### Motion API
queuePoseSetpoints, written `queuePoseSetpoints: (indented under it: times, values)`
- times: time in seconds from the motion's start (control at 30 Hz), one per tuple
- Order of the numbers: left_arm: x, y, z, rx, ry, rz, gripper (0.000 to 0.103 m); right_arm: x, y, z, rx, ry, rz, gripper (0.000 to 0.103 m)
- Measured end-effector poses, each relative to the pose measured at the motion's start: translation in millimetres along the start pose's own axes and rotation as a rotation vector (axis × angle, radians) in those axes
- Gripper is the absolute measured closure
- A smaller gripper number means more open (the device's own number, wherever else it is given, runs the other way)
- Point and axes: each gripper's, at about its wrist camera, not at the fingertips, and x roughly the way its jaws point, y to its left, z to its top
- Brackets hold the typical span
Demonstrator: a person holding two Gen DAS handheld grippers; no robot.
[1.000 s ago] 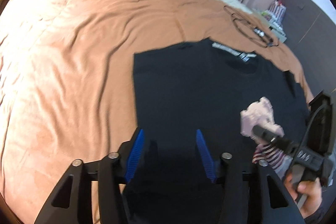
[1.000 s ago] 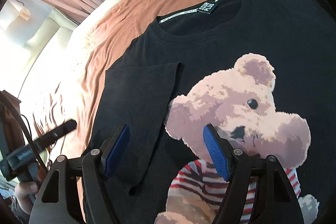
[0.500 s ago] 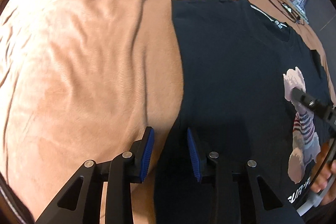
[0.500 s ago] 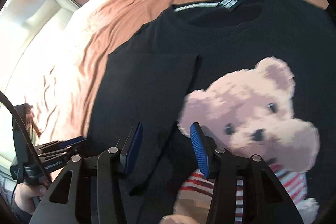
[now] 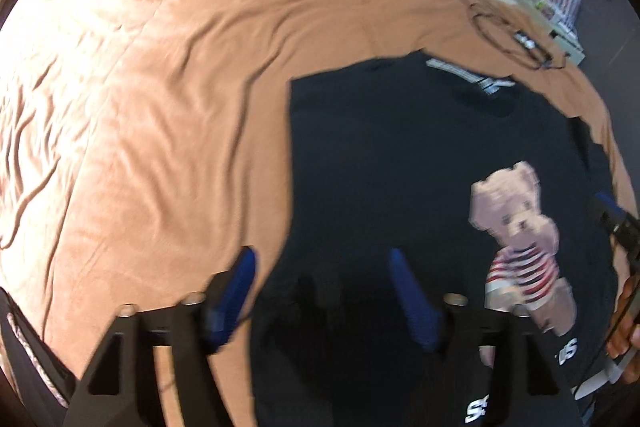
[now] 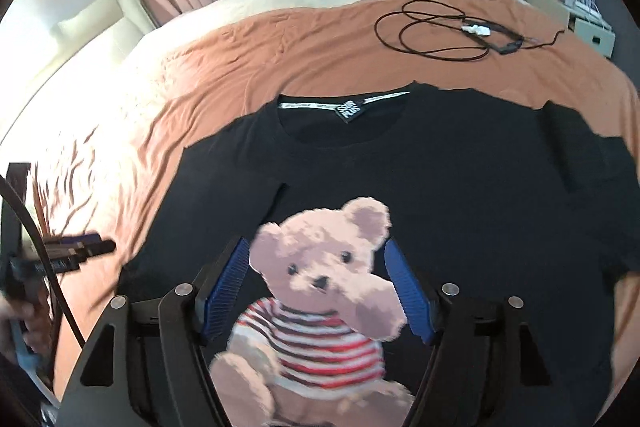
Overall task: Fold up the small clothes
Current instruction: 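Move the right gripper to the opposite side edge of the shirt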
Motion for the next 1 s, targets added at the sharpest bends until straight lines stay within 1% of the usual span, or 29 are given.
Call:
queuePoseSetpoints:
  times: [0.07,0.1,0.23,0.3,0.33,0.37,0.5,0.6,0.7,0.8,0.9,1.0]
  values:
    - [-3,-13,3,0.011,-0.023,-0.008,0.013,-11,-5,-4,-0.026,-0.012,0.015,0.034]
    - [-6,-24,4,0.021,-0.036,-0.023,0.012,-16,-9,-5,-0.029,-0.013,0.018,0.034]
    - [-7,-64,9,0.063,-0.041,-0.052,0.009,-34,-29,-4,-0.038,-0.006,0.031,0.034]
    - [-4,-82,12,0.081,-0.044,-0.062,0.009,-45,-38,-4,-0.058,-0.009,0.044,0.030]
    - [-4,-90,14,0.089,-0.048,-0.072,0.009,-51,-42,-4,-0.066,-0.011,0.043,0.024]
    - [-4,-99,14,0.093,-0.052,-0.080,0.009,-54,-45,-4,-0.069,-0.016,0.035,0.022]
    - [-5,-127,17,0.105,-0.073,-0.102,0.009,-70,-69,-4,-0.042,-0.024,0.033,0.017]
    - [-4,-149,20,0.118,-0.096,-0.113,0.008,-81,-87,-6,-0.020,-0.038,0.005,0.016]
    - [-3,-165,22,0.106,-0.116,-0.132,0.002,-90,-104,-8,0.001,-0.054,-0.030,0.016]
    - [2,-186,24,0.100,-0.126,-0.151,0.002,-95,-120,-10,0.014,-0.064,-0.060,0.016]
    - [9,-208,26,0.111,-0.126,-0.166,0.002,-97,-137,-9,0.045,-0.052,-0.121,0.016]
    - [15,-232,26,0.124,-0.135,-0.176,0.002,-99,-154,-9,0.073,-0.044,-0.125,0.016]
